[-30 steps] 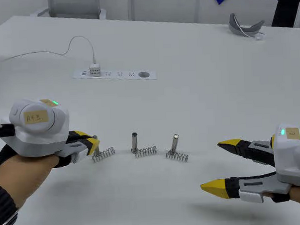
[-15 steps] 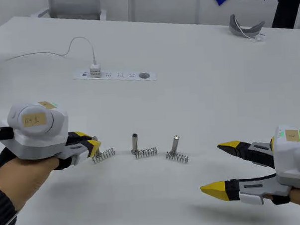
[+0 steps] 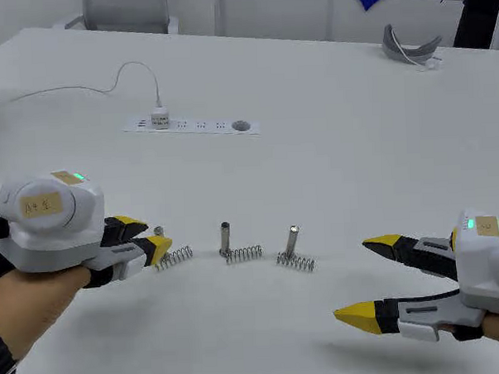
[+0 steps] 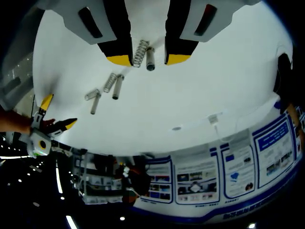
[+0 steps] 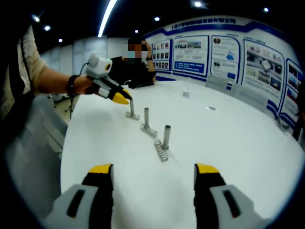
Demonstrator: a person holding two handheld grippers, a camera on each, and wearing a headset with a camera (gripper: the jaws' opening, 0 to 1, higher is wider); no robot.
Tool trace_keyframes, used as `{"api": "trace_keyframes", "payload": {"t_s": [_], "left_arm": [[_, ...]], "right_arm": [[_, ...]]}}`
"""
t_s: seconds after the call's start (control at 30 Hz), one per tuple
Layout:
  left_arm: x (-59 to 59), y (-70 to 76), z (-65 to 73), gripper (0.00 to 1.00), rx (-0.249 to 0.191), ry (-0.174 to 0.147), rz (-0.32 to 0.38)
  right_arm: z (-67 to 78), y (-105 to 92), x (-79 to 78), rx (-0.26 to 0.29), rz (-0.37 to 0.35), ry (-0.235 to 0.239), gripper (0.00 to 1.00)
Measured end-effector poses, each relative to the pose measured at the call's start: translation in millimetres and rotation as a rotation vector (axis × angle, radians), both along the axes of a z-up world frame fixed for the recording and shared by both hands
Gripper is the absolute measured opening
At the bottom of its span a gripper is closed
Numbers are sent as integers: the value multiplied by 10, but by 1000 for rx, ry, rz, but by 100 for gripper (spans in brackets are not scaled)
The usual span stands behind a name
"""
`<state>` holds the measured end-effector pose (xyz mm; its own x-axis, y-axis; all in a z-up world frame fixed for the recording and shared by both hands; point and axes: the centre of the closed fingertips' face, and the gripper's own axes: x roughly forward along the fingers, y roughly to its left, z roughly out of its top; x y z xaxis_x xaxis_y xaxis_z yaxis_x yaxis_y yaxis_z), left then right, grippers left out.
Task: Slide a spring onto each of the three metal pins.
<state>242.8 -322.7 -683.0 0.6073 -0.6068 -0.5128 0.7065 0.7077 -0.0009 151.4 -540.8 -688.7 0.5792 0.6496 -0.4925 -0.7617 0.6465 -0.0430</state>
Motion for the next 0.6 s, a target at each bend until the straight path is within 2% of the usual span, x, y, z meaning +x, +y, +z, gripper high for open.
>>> {"api": "trace_keyframes", "payload": {"t_s": [0.37, 0.6], "left_arm": [[-49, 24, -3, 34, -18, -8, -7], [-105, 32, -63, 35, -16, -2, -21]], "right_arm": [[9, -9, 7, 1, -5, -2, 70], [-4, -13, 11, -3, -6, 1, 70]]}}
